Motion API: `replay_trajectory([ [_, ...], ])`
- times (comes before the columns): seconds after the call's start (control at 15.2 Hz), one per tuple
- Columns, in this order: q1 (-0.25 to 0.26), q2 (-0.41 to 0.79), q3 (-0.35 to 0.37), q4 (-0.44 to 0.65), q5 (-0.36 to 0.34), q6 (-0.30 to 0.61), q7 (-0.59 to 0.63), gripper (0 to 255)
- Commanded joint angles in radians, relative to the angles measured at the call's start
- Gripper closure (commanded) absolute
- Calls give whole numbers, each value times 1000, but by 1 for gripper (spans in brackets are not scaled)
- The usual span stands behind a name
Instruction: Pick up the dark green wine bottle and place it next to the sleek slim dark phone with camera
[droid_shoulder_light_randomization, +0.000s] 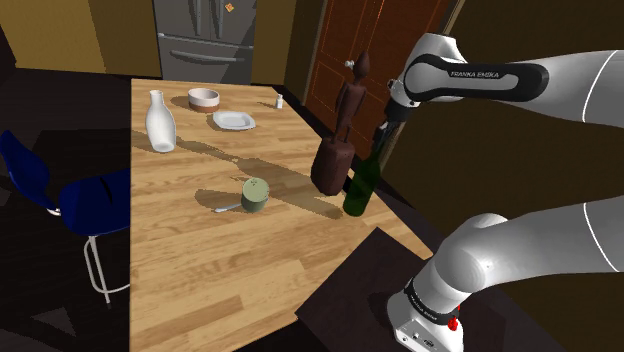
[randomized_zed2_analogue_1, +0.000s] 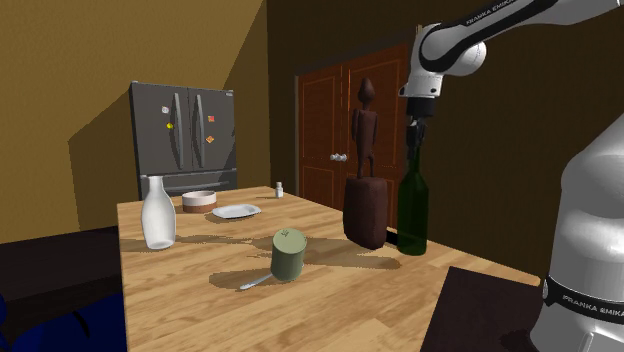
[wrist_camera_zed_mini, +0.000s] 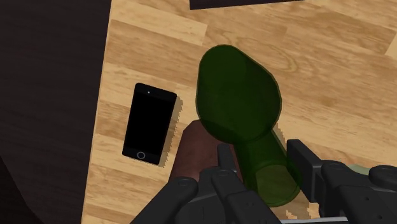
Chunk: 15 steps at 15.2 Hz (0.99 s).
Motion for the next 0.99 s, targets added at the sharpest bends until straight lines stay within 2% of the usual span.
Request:
replay_trajectory([
  [0.0,-1,2,-2,-26,-2,29,1,255],
  [0.2,-3,14,-9,-71,-7,86,2,255],
  [0.73,-3,14,-9,-71,-7,86,2,255],
  [0.79,-3,14,-9,-71,-7,86,2,0],
  [0.92,-3,14,-9,-71,-7,86,2,0],
])
